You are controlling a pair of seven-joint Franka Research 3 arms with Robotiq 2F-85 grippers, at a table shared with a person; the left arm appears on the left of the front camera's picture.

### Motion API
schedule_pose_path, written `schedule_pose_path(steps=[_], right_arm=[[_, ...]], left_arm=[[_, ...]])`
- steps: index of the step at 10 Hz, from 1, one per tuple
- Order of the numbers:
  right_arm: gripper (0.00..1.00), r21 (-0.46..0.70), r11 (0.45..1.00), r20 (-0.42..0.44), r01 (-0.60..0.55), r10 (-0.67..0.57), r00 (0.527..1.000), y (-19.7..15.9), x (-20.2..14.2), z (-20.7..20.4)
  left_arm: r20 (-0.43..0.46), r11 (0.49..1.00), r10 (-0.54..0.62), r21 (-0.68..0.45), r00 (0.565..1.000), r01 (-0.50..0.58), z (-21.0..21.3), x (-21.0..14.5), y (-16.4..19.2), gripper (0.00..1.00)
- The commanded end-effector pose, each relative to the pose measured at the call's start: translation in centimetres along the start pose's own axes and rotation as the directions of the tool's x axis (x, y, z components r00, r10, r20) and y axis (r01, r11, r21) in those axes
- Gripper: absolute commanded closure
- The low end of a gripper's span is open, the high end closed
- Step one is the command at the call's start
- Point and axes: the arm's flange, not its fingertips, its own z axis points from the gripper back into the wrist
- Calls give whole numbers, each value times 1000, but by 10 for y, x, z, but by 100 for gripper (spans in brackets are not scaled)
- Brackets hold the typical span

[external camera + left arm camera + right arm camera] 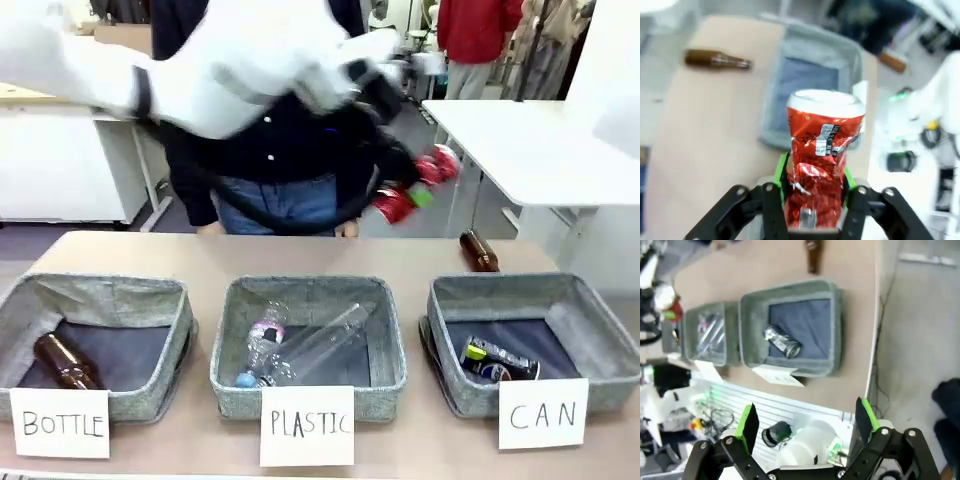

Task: Sort the can waste into the basket.
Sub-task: Pick up the can waste from the table and place it in the right Fabric basket.

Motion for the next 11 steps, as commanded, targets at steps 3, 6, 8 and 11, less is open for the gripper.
schedule_pose_path(steps=[3, 6, 8, 11], right_arm=[[0, 17, 998, -11, -61, 61, 998, 22, 13, -8], [0, 17, 998, -11, -61, 61, 998, 22, 13, -8], [0, 17, 998, -11, -61, 61, 998, 22, 13, -8], [0, 17, 998, -11, -61, 61, 998, 22, 13, -8]], left_arm=[[-180, 999, -6, -40, 984, -2, -103, 38, 4, 56], [-212, 998, 57, 23, 976, -54, -143, 33, 17, 56], [-242, 998, 66, 15, 968, -64, -158, 30, 20, 56], [-228, 998, 56, 17, 972, -53, -155, 30, 20, 0]])
